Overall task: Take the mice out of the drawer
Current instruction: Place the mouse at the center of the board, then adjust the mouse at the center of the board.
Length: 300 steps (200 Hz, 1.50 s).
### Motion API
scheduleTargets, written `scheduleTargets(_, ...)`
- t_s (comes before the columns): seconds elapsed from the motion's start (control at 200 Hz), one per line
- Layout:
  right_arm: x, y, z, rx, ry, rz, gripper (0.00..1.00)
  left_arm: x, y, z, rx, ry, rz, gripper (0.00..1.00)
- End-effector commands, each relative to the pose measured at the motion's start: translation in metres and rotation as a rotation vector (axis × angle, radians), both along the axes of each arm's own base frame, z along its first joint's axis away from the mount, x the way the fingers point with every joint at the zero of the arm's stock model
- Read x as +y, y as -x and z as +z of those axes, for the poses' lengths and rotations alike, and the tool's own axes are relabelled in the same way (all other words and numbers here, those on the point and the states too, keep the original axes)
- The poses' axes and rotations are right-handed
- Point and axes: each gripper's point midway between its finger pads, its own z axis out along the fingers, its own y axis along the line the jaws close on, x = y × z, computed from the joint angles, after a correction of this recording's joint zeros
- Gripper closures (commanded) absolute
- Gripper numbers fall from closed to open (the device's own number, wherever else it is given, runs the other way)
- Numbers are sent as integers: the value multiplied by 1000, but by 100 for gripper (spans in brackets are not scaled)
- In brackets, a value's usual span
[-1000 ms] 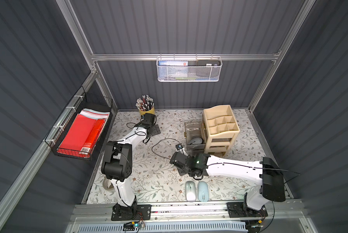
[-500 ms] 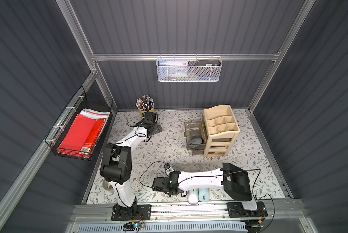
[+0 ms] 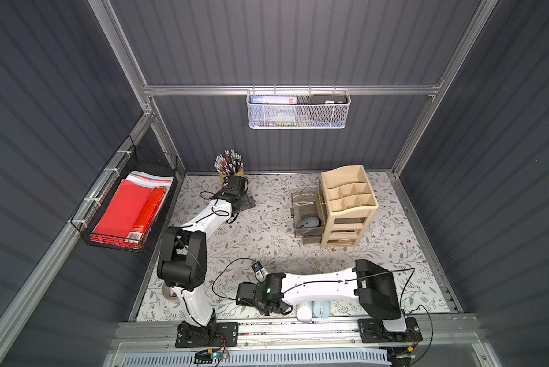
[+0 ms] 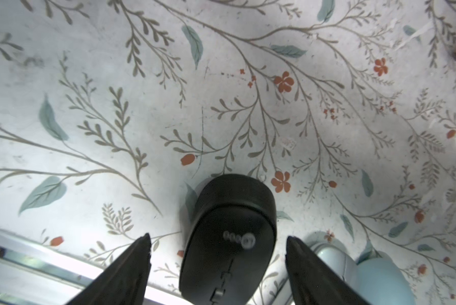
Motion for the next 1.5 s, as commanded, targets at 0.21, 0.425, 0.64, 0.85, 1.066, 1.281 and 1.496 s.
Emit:
scheduleTargets(0.21, -56, 26, 19, 134, -143, -38, 20, -2, 5, 23, -47, 17, -24, 1)
scheduleTargets(0.425, -76, 80, 16, 309, -275, 7, 22, -1, 1, 26, -70, -7, -36, 1)
scheduleTargets(0.64, -74, 124, 3, 438, -316, 97, 22, -5, 2, 22, -66, 12, -47, 1)
scheduleTargets(0.85, -89, 132, -28, 445, -256, 80, 21, -12, 0, 20, -61, 38, -66, 1)
scheduleTargets(1.066, -99, 102, -37, 389, -241, 27, 21, -11, 1, 20, -59, 30, -66, 1)
scheduleTargets(1.281, -99, 81, -36, 366, -254, 26, 21, -12, 2, 17, -54, 27, -69, 1)
scheduleTargets(1.496, -90, 77, -15, 348, -280, 60, 21, -20, 2, 14, -55, 45, -91, 1)
